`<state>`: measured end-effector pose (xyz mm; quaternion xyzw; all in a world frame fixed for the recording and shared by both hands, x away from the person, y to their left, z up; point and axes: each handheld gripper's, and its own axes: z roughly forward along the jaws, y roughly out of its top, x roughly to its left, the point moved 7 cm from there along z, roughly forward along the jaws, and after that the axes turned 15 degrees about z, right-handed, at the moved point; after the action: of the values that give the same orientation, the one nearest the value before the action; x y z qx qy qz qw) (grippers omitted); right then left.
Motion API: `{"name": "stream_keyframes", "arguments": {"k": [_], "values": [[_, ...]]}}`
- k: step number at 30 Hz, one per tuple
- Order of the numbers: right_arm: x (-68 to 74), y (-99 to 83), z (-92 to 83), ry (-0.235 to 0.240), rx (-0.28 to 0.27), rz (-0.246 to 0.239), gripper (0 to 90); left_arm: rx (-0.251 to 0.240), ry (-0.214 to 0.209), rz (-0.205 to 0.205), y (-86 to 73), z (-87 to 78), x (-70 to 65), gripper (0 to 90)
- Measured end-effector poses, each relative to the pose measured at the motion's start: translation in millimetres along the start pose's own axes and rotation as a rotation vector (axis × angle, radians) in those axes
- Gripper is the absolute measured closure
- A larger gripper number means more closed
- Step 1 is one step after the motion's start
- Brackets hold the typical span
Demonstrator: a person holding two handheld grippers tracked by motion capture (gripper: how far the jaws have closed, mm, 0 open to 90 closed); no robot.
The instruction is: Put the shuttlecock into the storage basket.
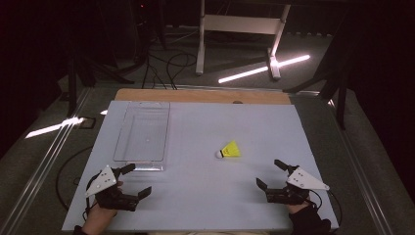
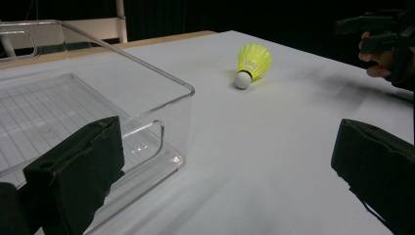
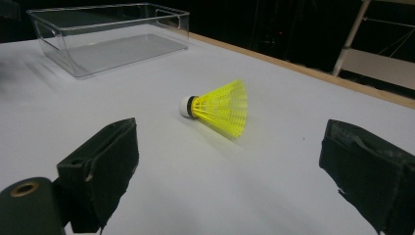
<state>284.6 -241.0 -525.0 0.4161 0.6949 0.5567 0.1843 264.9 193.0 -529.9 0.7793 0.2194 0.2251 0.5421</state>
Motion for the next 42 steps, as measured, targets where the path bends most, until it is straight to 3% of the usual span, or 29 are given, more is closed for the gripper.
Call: {"name": "stream_keyframes", "arguments": {"k": [8, 12, 15, 18, 21, 23, 24, 32, 35, 38, 39, 40, 41, 42], "values": [[-0.7, 1.3, -1.0, -0.009, -0.007, -0.001, 7.7, 0.004, 0.004, -0.002, -0.4, 0.1, 1.1, 0.1], [0.5, 1.2, -0.8, -0.003, -0.003, 0.002, 7.7, 0.002, -0.005, -0.020, 0.2, 0.0, 2.0, 0.1], [2.0, 2.8, -1.8, 0.000, -0.013, -0.001, 7.7, -0.028, -0.016, -0.060, 2.8, -1.6, 4.6, 0.1], [2.4, 2.9, -1.7, -0.005, -0.013, -0.007, 7.7, -0.033, -0.019, -0.047, 5.8, -2.0, 4.0, 0.1], [3.4, 2.9, -1.6, -0.002, -0.012, -0.011, 7.7, -0.031, -0.061, -0.023, 13.1, -1.7, 1.3, 0.1], [5.2, 3.0, -0.6, 0.001, -0.012, -0.023, 7.7, -0.031, -0.108, -0.032, 20.3, -1.4, 0.2, 0.1], [5.2, 3.0, -0.6, 0.001, -0.012, -0.023, 7.7, -0.031, -0.108, -0.032, 20.3, -1.4, 0.2, 0.1], [7.1, 3.5, 0.0, 0.006, -0.012, -0.034, 7.7, 0.084, -0.203, 0.073, 34.2, 4.8, -5.6, 0.1], [7.9, 3.1, 0.3, 0.005, -0.007, -0.037, 7.7, 0.159, -0.244, 0.119, 35.0, 7.8, -8.1, 0.1], [8.1, 2.9, 0.3, 0.008, -0.005, -0.036, 7.7, 0.193, -0.260, 0.132, 35.0, 9.1, -8.2, 0.1], [8.3, 2.8, 0.5, 0.010, -0.003, -0.036, 7.7, 0.227, -0.270, 0.153, 34.3, 9.9, -8.5, 0.1], [8.3, 2.8, 0.5, 0.010, -0.003, -0.036, 7.7, 0.227, -0.270, 0.153, 34.3, 9.9, -8.5, 0.1], [8.3, 3.0, 0.4, 0.010, -0.003, -0.037, 7.7, 0.274, -0.269, 0.184, 33.2, 10.9, -7.3, 0.1], [8.3, 3.0, 0.4, 0.010, -0.003, -0.037, 7.7, 0.274, -0.269, 0.184, 33.2, 10.9, -7.3, 0.1]]}}
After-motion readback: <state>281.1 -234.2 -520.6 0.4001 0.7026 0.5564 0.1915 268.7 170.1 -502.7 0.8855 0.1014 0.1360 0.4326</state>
